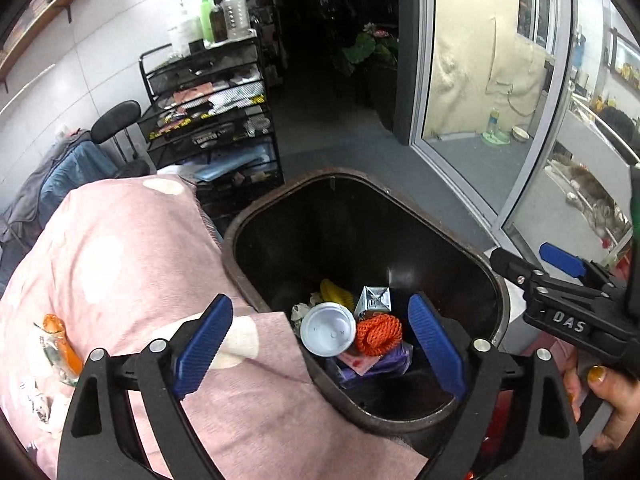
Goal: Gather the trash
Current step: 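Lower the white cup into the black bin and open the left tool, then move both tools back over the remaining trash on the bed, then grasp the white printed wrapper with the left tool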
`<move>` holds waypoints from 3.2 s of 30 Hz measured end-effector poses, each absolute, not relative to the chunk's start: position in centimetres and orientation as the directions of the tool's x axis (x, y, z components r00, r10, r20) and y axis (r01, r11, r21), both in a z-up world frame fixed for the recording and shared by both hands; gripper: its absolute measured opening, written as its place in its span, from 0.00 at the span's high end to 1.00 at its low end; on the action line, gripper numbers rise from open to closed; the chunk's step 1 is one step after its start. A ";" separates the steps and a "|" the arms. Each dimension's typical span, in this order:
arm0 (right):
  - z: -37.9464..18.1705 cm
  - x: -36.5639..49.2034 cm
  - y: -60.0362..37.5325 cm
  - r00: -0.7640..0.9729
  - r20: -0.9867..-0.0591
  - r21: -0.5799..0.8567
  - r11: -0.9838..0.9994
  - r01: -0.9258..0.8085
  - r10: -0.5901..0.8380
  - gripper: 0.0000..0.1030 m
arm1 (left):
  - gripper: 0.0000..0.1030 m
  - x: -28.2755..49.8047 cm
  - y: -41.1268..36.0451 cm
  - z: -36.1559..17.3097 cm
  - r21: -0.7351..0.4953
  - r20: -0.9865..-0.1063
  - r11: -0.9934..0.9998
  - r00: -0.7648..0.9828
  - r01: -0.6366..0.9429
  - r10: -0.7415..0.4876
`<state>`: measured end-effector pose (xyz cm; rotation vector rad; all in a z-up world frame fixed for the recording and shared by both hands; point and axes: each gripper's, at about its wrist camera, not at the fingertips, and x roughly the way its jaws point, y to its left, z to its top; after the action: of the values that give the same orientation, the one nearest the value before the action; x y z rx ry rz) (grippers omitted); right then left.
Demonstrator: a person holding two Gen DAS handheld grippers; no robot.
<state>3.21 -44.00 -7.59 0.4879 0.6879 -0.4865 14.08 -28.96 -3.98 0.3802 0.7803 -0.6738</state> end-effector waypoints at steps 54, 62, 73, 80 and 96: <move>-1.1 15.9 -12.0 0.721 -0.621 0.203 0.952 -0.231 0.307 0.08 | 0.07 15.4 4.9 -4.4 0.042 -0.697 0.992 0.715 0.121 -0.058; -1.9 16.6 -10.9 0.686 -0.658 0.200 0.950 -0.240 0.312 0.08 | 0.15 19.5 6.3 -5.0 -0.105 -0.743 0.987 0.650 0.121 -0.159; -2.7 16.8 -10.6 0.663 -0.678 0.201 0.948 -0.247 0.316 0.08 | 0.40 25.0 3.5 -6.6 -0.052 -0.803 0.991 0.585 0.123 -0.115; -3.1 17.0 -9.9 0.639 -0.695 0.191 0.941 -0.278 0.330 0.08 | 0.61 24.0 4.6 -6.2 -0.078 -0.783 0.993 0.611 0.091 -0.117; -4.1 22.5 -3.3 0.477 -0.785 0.173 0.880 -0.443 0.395 0.18 | 0.61 15.8 9.3 -2.8 -0.177 -0.688 0.984 0.712 0.017 -0.136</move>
<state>22.49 -3.33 -4.13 -0.0562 0.9436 0.5119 15.77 9.27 -2.78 -0.1625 0.7741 -0.0852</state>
